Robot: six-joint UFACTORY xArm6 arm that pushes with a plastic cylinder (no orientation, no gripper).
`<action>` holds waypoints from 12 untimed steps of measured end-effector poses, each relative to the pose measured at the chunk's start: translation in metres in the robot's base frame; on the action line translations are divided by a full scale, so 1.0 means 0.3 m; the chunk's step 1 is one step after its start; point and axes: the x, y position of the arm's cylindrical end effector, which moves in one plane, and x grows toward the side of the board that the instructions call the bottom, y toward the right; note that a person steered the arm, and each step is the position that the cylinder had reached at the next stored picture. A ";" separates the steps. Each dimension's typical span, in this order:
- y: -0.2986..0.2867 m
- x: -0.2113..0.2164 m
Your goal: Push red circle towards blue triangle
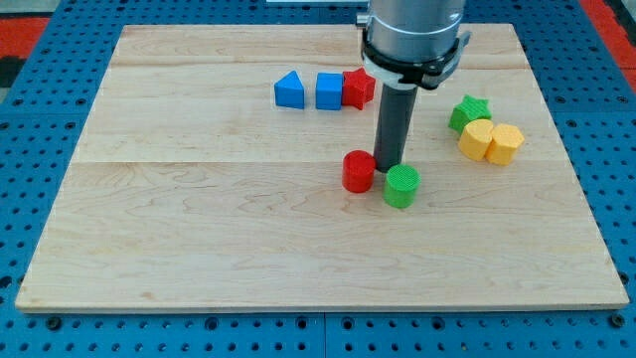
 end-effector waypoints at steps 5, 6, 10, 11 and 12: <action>-0.420 0.175; -0.517 0.178; -0.681 -0.058; -0.670 -0.094; -0.590 -0.100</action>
